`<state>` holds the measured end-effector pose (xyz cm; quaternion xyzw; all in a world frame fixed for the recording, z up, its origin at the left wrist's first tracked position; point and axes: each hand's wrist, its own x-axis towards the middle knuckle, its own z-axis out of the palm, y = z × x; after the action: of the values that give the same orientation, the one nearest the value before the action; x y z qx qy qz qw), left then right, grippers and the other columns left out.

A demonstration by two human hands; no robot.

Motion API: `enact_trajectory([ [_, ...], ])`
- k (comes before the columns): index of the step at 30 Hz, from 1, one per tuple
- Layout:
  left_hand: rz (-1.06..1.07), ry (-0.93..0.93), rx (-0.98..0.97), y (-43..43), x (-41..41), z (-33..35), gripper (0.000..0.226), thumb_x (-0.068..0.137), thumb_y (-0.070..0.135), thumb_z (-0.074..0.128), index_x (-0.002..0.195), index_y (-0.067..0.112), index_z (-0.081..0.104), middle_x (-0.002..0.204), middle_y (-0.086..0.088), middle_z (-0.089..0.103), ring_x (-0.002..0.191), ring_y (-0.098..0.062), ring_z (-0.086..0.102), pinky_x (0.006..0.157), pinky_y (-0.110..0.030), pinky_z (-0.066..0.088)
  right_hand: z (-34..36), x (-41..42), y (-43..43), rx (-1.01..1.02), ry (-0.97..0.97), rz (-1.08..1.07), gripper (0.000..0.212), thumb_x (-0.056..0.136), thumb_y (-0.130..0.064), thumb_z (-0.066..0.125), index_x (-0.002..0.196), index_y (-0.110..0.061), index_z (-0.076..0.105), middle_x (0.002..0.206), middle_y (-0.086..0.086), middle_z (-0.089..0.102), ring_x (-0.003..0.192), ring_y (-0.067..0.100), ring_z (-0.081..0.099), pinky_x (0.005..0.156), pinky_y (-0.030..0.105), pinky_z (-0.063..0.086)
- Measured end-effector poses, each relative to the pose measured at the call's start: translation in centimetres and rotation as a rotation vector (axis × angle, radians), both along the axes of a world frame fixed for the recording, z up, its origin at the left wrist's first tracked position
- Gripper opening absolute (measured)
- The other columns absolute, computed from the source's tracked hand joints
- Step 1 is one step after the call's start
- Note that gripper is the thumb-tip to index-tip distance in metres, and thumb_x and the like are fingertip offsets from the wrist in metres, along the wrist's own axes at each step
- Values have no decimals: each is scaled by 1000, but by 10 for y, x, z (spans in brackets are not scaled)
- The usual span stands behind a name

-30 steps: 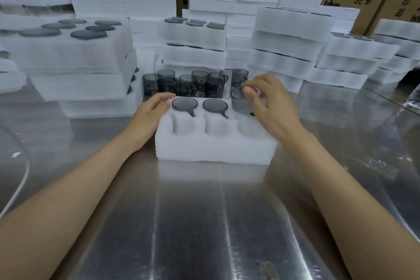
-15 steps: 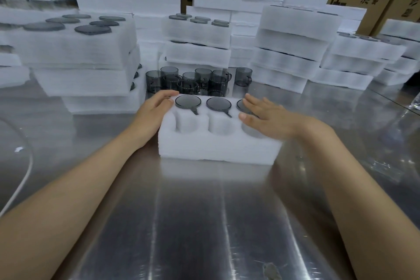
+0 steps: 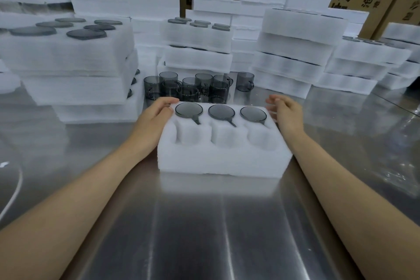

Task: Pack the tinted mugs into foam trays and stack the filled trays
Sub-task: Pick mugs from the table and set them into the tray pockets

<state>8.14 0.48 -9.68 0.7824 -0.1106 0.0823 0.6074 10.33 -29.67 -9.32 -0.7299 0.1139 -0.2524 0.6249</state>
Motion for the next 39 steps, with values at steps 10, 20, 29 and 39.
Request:
enact_trajectory([
  [10, -9, 12, -75, 0, 5, -5, 30, 99, 15, 43, 110, 34, 63, 119, 14, 64, 116, -10, 57, 106, -39, 41, -4, 102, -2, -945, -25, 24, 47, 92, -1, 42, 138, -7, 46, 150, 12, 31, 123, 29, 49, 92, 32, 42],
  [20, -25, -16, -14, 5, 5, -2, 30, 85, 32, 46, 106, 41, 65, 114, 19, 67, 111, -5, 59, 103, -38, 44, -7, 125, -7, -1040, 33, -38, 34, 93, -16, 54, 127, -7, 52, 138, 10, 37, 94, 34, 58, 76, 40, 49],
  [29, -26, -7, 66, 9, 6, 0, 38, 97, 14, 42, 102, 47, 62, 114, 20, 64, 115, -8, 57, 100, -33, 44, -7, 51, 4, -394, 0, -89, 22, 84, -10, 70, 101, 1, 62, 106, 13, 56, 93, 20, 53, 82, 19, 40],
  [39, -150, 88, 85, 5, -9, 7, 38, 78, 41, 49, 114, 52, 56, 119, 20, 60, 119, -8, 54, 102, -31, 41, 35, -34, 17, 92, -311, 7, 21, 88, 1, 64, 81, -16, 52, 112, 10, 60, 74, 8, 61, 77, 20, 49],
])
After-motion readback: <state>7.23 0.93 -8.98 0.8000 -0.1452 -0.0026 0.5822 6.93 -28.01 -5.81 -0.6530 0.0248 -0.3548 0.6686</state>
